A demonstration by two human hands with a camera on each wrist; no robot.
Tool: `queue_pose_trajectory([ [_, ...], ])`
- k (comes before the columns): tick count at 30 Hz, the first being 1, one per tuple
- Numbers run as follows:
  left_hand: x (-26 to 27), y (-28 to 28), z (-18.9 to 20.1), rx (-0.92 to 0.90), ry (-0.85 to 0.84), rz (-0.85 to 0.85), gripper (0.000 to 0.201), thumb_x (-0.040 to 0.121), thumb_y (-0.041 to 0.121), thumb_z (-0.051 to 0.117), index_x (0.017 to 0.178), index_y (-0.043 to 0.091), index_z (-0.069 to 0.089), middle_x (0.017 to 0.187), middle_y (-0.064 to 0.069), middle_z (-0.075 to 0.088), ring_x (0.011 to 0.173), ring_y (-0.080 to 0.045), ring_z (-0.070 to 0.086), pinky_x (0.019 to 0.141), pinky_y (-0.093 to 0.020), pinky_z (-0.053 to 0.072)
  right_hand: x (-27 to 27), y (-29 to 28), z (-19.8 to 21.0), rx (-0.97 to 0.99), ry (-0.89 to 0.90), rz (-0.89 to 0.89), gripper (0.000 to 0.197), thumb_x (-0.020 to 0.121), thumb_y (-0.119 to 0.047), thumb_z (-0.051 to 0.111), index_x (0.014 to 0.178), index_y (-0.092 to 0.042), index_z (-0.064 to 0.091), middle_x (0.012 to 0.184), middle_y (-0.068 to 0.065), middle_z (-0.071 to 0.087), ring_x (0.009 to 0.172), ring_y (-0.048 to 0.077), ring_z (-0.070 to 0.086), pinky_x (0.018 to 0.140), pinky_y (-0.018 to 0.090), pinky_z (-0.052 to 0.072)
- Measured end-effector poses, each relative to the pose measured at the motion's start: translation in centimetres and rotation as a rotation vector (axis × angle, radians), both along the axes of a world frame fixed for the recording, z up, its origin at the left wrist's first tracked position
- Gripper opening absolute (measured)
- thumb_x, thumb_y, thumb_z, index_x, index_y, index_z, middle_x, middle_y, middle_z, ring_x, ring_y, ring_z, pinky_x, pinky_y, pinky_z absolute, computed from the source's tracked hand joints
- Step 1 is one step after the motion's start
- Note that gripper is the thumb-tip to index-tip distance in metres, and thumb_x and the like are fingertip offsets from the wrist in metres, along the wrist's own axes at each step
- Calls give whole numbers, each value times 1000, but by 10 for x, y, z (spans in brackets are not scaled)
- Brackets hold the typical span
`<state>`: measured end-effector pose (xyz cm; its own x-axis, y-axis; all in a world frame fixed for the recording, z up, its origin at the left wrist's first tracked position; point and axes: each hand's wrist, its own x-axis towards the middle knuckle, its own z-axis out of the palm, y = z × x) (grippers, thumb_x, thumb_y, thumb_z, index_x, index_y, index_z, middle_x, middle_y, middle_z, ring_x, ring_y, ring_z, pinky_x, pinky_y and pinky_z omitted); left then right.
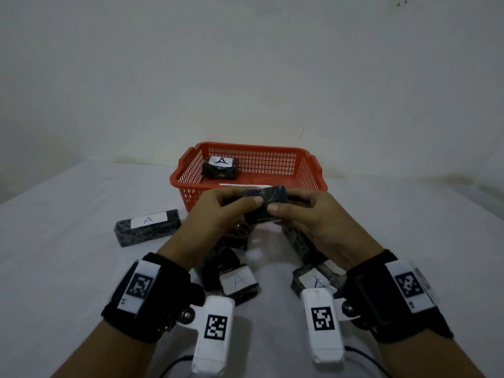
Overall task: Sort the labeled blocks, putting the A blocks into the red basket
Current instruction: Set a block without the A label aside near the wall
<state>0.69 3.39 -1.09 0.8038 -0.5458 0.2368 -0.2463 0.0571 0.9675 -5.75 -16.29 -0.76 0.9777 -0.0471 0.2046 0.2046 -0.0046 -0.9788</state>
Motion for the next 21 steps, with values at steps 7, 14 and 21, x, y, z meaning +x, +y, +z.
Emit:
queue_pose_trajectory([
  [7, -2, -5, 4, -186, 266, -5, 22, 103, 20, 52, 110, 9, 69, 112, -14, 75, 108, -28, 72, 91, -39, 57, -3, -3, 2, 17, -17, 98, 54, 71, -12, 82, 123, -17, 70, 119, 3, 79, 116, 17, 73, 101, 31, 58],
  [14, 0, -6, 2, -186, 383, -30, 32, 104, 32, 47, 124, 14, 66, 117, -18, 73, 113, -33, 71, 91, -41, 59, 0, -5, -2, 60, -10, -52, 32, 92, -9, 73, 122, 2, 70, 115, 14, 78, 105, 22, 77, 92, 32, 62],
  [21, -16, -18, 11, 17, 16, 69, 38, 88, 46, 62, 117, 23, 72, 106, 4, 79, 101, -15, 75, 89, -33, 61, -5, -3, 4, 147, 60, -154, 28, 96, -16, 71, 118, 2, 72, 109, 16, 79, 95, 28, 78, 79, 35, 66],
])
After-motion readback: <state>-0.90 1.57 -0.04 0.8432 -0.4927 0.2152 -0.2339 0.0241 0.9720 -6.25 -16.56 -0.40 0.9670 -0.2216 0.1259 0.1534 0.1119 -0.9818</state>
